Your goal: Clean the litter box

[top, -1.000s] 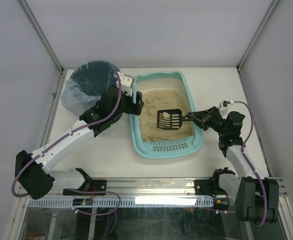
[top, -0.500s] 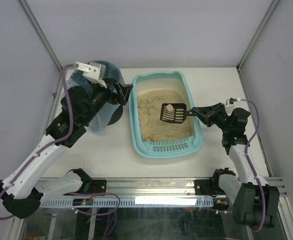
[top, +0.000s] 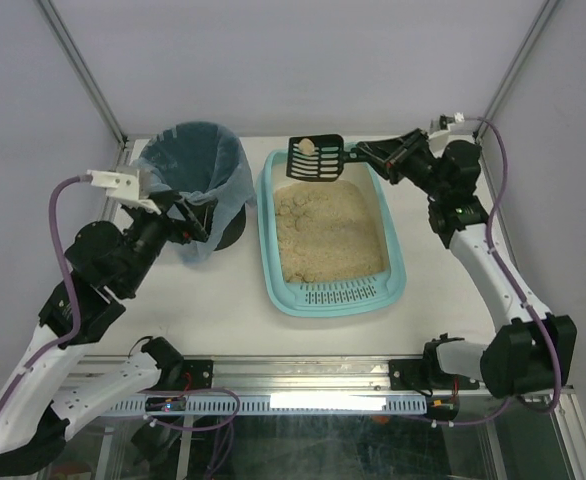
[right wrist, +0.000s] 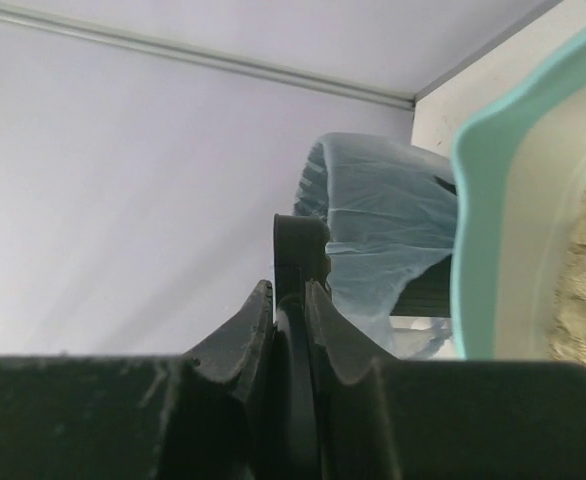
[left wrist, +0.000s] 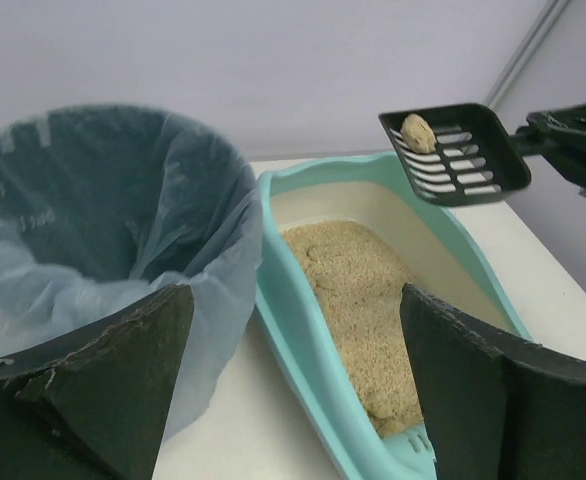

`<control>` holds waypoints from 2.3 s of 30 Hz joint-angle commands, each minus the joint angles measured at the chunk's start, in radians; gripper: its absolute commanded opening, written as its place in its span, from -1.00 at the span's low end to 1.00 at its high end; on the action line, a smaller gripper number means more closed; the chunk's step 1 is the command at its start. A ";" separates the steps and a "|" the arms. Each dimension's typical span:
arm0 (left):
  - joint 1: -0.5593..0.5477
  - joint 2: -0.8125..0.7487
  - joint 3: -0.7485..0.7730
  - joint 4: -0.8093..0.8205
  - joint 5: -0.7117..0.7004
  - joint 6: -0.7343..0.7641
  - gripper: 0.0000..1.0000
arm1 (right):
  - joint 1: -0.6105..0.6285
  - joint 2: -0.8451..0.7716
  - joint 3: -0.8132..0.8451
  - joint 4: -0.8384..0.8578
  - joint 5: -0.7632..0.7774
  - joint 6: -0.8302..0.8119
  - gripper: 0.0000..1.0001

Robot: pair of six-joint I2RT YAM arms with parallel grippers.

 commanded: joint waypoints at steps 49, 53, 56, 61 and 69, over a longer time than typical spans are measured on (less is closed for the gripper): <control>0.006 -0.281 -0.326 -0.155 -0.084 -0.143 0.75 | 0.530 0.695 1.091 -0.084 0.166 -1.009 -1.00; 0.005 -0.249 -0.323 -0.138 -0.065 -0.140 0.81 | 0.523 0.569 0.983 -0.085 0.233 -1.009 -1.00; 0.005 -0.202 -0.298 -0.120 -0.031 -0.139 0.81 | 0.508 0.424 0.850 -0.094 0.308 -1.020 -1.00; 0.005 -0.063 -0.210 -0.099 0.007 -0.149 0.73 | 0.474 0.203 0.609 -0.174 0.510 -1.059 -1.00; -0.109 0.137 -0.188 0.027 -0.021 -0.174 0.71 | 0.391 0.062 0.415 -0.449 0.738 -1.037 -1.00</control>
